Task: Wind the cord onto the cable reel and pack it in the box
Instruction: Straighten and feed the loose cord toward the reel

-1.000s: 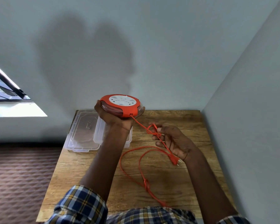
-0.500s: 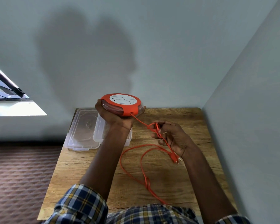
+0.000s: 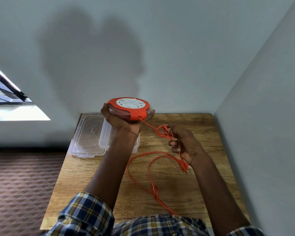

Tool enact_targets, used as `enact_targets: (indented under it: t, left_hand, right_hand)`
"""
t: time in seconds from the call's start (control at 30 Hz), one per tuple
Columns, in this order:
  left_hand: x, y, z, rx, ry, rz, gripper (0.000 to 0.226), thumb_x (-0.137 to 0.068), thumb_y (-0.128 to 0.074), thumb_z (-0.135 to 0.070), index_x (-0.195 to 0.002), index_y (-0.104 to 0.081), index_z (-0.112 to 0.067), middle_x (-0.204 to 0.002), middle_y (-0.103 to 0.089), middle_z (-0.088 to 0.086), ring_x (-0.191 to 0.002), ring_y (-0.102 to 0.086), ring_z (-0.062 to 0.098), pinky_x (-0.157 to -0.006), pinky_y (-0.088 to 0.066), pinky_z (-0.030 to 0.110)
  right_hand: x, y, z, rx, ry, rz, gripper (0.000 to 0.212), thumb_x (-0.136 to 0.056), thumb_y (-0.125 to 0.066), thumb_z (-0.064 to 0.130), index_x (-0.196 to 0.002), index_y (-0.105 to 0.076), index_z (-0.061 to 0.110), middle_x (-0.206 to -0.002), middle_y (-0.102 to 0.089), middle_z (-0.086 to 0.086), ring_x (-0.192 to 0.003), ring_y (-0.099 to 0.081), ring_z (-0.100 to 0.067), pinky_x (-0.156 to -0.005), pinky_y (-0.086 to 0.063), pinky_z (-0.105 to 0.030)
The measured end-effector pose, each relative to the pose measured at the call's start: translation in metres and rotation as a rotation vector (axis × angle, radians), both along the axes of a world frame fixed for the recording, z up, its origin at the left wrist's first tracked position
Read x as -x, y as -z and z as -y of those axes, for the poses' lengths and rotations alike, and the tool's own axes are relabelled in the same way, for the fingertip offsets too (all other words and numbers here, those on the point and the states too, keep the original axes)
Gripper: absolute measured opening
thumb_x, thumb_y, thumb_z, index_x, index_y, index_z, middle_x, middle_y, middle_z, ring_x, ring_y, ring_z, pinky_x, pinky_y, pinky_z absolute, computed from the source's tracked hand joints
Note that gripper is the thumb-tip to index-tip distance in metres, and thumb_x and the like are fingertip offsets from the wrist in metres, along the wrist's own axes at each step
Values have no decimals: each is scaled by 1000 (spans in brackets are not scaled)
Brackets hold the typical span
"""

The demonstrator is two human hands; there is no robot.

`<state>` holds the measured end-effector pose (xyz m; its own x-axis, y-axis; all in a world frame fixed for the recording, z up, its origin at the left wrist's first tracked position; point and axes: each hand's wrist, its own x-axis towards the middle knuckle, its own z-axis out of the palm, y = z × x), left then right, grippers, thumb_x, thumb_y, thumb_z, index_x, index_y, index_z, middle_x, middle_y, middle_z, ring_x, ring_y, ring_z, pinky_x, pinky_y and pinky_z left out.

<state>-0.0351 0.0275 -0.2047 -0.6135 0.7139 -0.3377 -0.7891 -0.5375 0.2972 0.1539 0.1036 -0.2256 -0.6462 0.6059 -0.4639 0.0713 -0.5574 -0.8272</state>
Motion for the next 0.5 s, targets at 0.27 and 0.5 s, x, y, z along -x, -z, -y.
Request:
enact_targets:
  t: [0.27, 0.5]
  left_hand:
    - [1, -3, 0, -10, 20, -30, 89, -86, -46, -76, -151, -57, -16, -154, -57, 24, -140, -51, 53, -103, -30, 88]
    - [7, -2, 5, -26, 21, 24, 90, -85, -44, -76, -146, -58, -11, -155, -52, 29, -140, -48, 60, -102, -30, 89]
  right_hand:
    - [-1, 3, -1, -243, 152, 188, 15, -80, -85, 28, -90, -82, 17, -63, -63, 2, -41, -34, -6, -40, -25, -18]
    - [-9, 10, -9, -19, 237, 1, 23, -91, -73, 39, -99, -72, 18, -55, -30, 9, -44, -22, -4, -36, -17, -18]
